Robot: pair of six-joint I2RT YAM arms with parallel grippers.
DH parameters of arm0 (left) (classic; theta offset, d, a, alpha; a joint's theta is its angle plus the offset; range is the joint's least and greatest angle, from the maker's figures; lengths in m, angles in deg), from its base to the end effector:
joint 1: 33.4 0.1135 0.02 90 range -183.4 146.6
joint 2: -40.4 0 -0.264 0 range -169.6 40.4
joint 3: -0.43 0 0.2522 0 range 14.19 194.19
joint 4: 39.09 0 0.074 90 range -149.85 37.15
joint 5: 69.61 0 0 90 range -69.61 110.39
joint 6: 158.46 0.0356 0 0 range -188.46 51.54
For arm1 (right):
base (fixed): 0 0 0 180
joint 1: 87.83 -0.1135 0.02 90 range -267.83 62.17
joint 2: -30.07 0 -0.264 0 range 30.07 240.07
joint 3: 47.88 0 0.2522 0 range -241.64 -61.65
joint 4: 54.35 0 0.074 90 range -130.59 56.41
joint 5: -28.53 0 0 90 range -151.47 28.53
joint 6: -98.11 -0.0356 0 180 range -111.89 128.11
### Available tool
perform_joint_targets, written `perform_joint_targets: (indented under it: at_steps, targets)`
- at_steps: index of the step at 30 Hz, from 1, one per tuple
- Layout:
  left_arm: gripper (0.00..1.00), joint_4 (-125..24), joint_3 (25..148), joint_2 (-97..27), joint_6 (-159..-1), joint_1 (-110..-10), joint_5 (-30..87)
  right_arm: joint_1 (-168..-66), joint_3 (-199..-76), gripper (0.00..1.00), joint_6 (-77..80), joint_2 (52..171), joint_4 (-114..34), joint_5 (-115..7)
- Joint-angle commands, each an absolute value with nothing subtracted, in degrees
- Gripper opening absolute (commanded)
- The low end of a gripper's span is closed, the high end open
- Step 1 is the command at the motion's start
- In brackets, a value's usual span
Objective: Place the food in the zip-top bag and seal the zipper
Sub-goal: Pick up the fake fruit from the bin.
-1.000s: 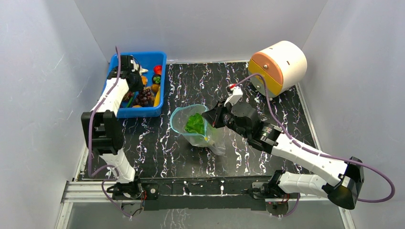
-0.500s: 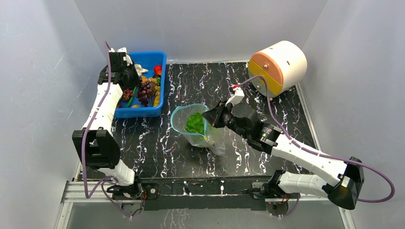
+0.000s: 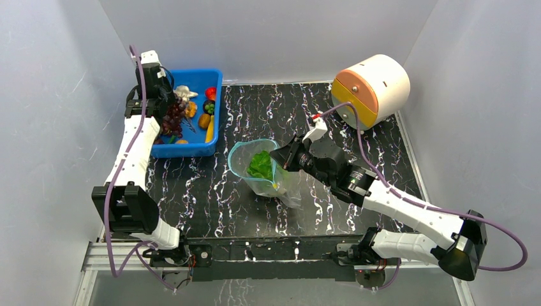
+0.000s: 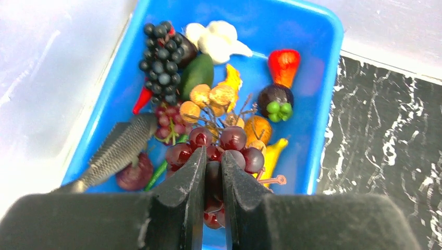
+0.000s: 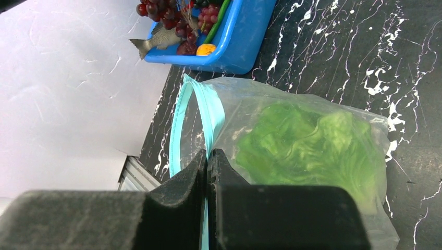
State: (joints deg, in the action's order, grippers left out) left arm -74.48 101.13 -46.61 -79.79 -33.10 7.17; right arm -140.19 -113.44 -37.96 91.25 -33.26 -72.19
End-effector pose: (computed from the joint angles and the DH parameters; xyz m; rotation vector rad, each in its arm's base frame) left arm 0.3522 0.0100 0.3967 -0.3472 1.9089 0.0970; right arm 0.1570 0.1928 0.3327 0.0294 1.9843 0.9937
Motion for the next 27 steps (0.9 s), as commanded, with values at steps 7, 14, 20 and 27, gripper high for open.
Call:
perform_joint_targets:
  at_steps: [7,14,20,27]
  targets:
    - [0.05,-70.02,89.92,-51.13,-77.79,-33.16,9.62,-139.92,-113.24,0.0,-39.66,89.16,-37.75,-71.52]
    - [0.07,-74.29,96.69,-52.49,-76.98,-33.14,12.82,-139.98,-112.17,0.0,-39.59,87.63,-37.9,-71.61]
    - [0.07,-73.68,99.74,-47.85,-76.14,-33.17,12.52,-139.95,-113.07,0.0,-38.32,87.37,-37.48,-71.9]
    - [0.07,-73.31,101.68,-44.3,-74.96,-33.05,9.28,-139.95,-113.34,0.0,-37.86,87.72,-37.77,-71.59]
